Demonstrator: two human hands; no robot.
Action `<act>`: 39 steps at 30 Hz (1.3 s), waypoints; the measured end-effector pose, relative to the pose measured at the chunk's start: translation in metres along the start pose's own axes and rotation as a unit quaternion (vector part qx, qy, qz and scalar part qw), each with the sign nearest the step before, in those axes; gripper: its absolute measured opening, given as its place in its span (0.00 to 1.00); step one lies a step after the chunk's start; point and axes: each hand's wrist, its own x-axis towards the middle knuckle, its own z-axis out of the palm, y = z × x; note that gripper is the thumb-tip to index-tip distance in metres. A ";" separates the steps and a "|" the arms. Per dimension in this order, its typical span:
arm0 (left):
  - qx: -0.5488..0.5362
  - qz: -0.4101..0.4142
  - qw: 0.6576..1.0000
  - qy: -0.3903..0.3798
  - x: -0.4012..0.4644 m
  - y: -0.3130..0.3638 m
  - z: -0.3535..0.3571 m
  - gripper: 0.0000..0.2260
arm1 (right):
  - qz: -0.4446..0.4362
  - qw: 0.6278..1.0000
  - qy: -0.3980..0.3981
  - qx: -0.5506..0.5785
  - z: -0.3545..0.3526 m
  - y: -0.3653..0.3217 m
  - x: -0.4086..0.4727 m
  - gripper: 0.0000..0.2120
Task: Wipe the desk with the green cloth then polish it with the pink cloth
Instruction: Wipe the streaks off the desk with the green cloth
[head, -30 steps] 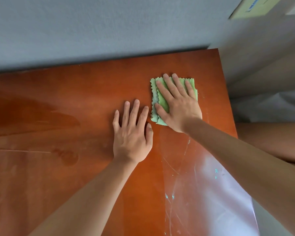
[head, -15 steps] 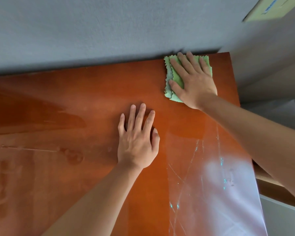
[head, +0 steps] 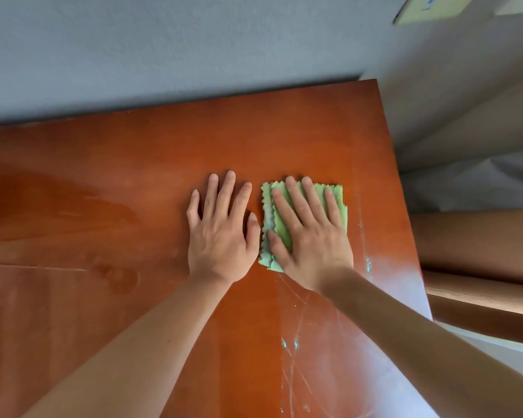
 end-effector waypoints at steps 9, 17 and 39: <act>-0.010 -0.001 1.000 -0.001 0.000 0.001 -0.002 0.24 | -0.003 1.000 0.002 0.002 -0.005 -0.001 0.033 0.34; -0.017 -0.004 1.000 0.000 0.000 0.001 -0.002 0.23 | -0.002 1.000 -0.001 -0.008 -0.006 -0.003 0.048 0.34; -0.105 0.034 0.993 -0.043 -0.086 -0.010 -0.028 0.19 | 0.048 0.999 0.012 -0.018 0.020 -0.048 -0.092 0.33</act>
